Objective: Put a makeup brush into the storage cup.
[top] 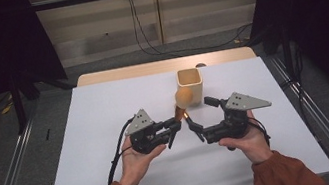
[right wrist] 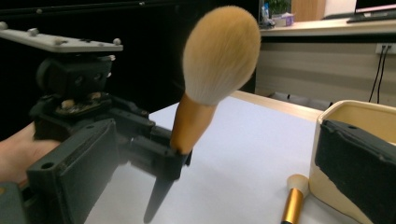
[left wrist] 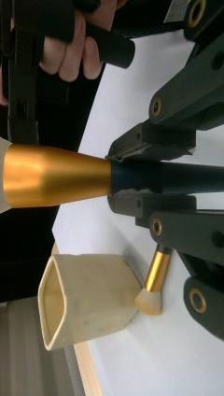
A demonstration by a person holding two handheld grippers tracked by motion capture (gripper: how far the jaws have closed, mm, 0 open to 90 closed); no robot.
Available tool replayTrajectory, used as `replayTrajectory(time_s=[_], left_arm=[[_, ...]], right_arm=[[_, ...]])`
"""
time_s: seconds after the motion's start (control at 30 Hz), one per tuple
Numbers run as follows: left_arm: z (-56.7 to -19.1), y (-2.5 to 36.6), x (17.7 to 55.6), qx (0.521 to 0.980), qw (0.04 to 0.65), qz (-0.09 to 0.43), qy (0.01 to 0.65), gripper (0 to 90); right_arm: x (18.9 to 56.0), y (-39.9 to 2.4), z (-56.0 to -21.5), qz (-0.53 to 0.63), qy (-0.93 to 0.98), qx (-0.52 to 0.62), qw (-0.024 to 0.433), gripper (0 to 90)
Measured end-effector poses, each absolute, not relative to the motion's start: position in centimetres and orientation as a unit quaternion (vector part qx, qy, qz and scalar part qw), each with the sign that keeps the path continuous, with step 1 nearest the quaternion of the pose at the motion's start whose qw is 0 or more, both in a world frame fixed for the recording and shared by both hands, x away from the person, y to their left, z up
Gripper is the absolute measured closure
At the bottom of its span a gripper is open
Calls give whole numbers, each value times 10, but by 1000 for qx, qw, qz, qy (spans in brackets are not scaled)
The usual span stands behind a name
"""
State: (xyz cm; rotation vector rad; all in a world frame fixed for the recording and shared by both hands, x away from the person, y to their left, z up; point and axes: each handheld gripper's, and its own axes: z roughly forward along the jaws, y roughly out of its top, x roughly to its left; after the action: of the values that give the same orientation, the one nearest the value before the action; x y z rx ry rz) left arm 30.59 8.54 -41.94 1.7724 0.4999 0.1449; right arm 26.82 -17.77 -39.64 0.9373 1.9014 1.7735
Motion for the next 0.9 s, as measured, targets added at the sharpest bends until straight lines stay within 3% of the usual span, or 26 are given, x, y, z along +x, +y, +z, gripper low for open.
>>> replayTrajectory(time_s=[0.13, 0.2, 0.33, 0.43, 0.57, 0.73, 0.9], left_arm=[[-420, 82, 306, 763, 606, 62, 216, 746], [-419, 81, 306, 762, 608, 60, 214, 746], [-419, 77, 305, 763, 609, 60, 210, 746], [-421, 75, 304, 768, 604, 63, 205, 746], [-422, 75, 304, 766, 606, 60, 206, 746], [-425, 74, 304, 767, 605, 58, 209, 746], [-428, 74, 304, 766, 605, 56, 212, 746]], right_arm=[[273, -172, -397, 631, 675, 336, 181, 6], [275, -165, -398, 632, 676, 334, 177, 94], [278, -161, -399, 629, 677, 339, 176, 106], [282, -158, -401, 626, 680, 337, 178, 244], [281, -155, -402, 621, 685, 334, 181, 306], [282, -153, -406, 623, 683, 343, 168, 457], [283, -151, -410, 614, 689, 349, 160, 491]])
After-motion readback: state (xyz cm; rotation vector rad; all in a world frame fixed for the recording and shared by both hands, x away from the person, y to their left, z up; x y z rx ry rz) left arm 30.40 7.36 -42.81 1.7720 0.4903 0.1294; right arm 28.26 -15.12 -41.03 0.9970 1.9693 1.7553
